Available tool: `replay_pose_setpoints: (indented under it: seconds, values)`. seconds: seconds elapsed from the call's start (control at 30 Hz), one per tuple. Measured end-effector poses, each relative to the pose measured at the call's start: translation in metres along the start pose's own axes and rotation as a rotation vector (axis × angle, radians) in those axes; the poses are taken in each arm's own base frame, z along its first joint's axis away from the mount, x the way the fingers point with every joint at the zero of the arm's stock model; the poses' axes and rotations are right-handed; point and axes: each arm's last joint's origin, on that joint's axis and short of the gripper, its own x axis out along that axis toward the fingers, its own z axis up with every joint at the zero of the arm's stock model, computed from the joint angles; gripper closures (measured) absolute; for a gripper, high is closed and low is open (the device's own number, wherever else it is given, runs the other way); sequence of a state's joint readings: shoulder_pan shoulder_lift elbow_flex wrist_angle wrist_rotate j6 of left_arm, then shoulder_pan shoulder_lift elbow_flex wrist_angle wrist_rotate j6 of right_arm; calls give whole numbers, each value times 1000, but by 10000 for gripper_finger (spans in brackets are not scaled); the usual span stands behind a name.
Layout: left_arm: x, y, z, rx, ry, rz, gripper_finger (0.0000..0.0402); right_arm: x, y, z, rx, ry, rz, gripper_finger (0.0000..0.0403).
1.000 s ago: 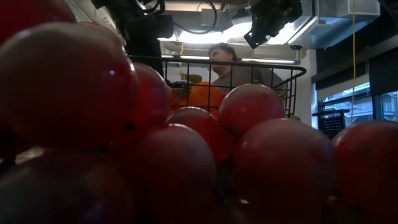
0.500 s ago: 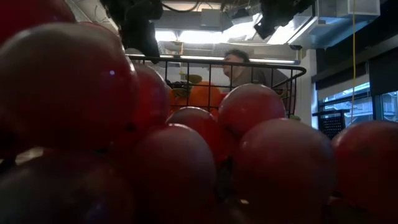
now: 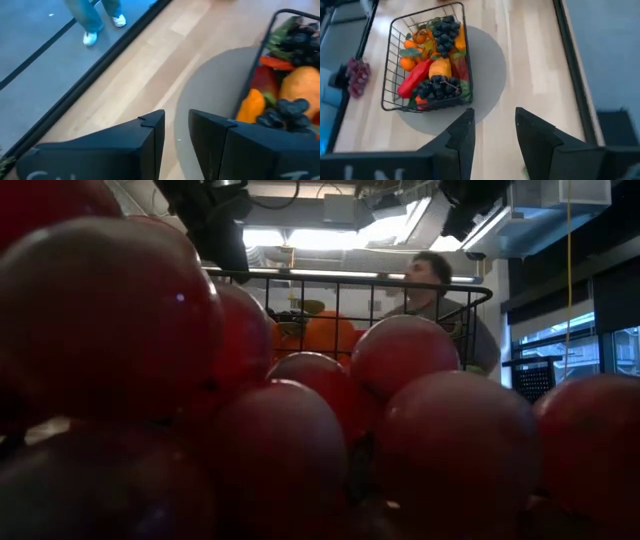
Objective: Build produce basket
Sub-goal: Put the top right purple grape into the basket
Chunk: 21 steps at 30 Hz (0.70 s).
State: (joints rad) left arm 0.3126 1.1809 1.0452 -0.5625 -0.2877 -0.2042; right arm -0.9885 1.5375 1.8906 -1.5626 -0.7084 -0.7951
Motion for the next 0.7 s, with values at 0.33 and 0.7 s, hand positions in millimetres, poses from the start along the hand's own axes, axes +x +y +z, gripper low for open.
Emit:
replay_pose_setpoints:
  seconds: [0.33, 0.7]
  values:
    - [5, 21, 3, 1, 2, 69, 327, -4, -6, -32, 430, -25, -618, 273]
    - [10, 54, 7, -94, 15, 76, 328, 25, -26, -50, 761, -238, -749, 273]
